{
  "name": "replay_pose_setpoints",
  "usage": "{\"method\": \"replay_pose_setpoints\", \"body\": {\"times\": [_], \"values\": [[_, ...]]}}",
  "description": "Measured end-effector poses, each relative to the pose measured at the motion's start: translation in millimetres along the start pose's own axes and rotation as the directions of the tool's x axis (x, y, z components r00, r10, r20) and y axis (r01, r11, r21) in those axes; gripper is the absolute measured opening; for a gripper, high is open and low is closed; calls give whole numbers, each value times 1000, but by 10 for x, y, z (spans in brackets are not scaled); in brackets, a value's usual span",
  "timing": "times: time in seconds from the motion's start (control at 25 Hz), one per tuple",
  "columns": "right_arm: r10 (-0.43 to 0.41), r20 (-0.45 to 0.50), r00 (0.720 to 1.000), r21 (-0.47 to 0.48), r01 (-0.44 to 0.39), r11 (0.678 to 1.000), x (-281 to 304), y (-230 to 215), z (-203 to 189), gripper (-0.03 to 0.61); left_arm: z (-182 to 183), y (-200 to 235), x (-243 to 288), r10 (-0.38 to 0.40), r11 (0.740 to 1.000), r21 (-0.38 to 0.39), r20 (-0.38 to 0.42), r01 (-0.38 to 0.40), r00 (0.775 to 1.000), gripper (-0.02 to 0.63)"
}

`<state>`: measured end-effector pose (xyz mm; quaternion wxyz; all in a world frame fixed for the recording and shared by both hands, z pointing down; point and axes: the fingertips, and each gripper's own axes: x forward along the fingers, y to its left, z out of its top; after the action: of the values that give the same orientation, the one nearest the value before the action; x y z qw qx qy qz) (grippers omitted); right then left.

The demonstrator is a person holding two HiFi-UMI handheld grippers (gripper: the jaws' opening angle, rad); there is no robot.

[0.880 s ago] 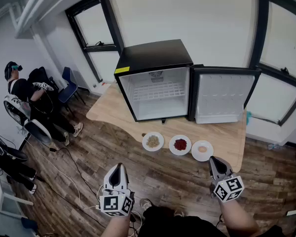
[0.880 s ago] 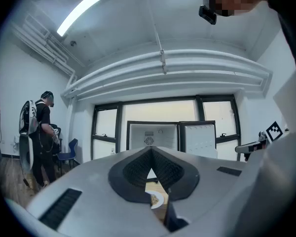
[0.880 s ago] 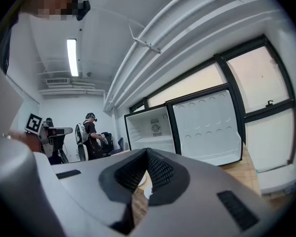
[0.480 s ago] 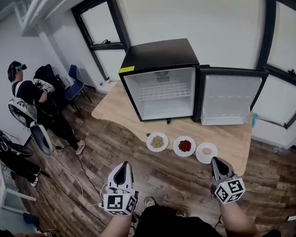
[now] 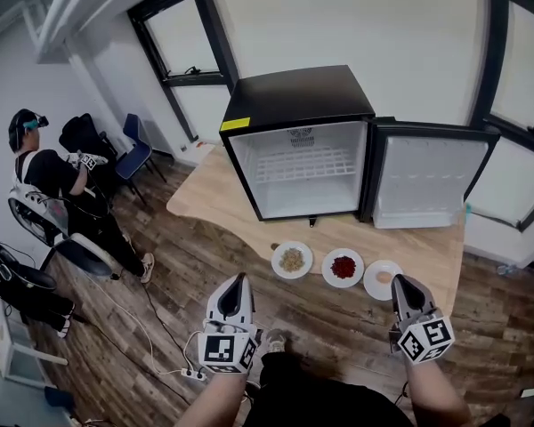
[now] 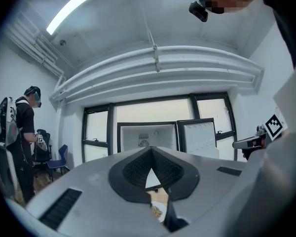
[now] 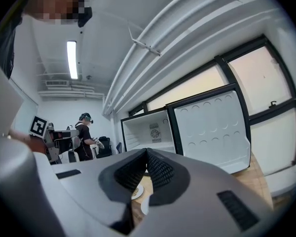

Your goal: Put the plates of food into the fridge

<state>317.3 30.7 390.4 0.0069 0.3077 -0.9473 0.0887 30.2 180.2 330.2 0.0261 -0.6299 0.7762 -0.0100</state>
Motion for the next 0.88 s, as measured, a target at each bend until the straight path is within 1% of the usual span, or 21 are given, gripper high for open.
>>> {"method": "replay_pose_setpoints", "body": {"times": [0.12, 0.28, 0.48, 0.6, 0.72, 0.88], "values": [[-20, -1, 1000, 8, 20, 1000, 143, -12, 5, 21, 7, 92, 244, -36, 999, 2, 8, 36, 999, 4], [-68, -2, 998, 12, 68, 998, 337, -74, 3, 21, -20, 190, 625, -88, 996, -13, 21, 88, 996, 4], [-147, -15, 989, 40, 147, 988, 591, -121, -17, 21, -29, 313, 1032, -171, 985, 8, 27, 170, 985, 4], [-195, -18, 981, 53, 196, 979, 752, -132, -11, 21, -20, 423, 1285, -218, 976, 5, 27, 218, 976, 5], [-239, -15, 971, 61, 239, 969, 937, -130, 27, 21, -11, 512, 1529, -272, 962, 10, 27, 272, 962, 4], [-290, -17, 957, 56, 290, 955, 1185, -78, 69, 21, -45, 673, 1805, -328, 944, -3, 24, 329, 944, 5]]}}
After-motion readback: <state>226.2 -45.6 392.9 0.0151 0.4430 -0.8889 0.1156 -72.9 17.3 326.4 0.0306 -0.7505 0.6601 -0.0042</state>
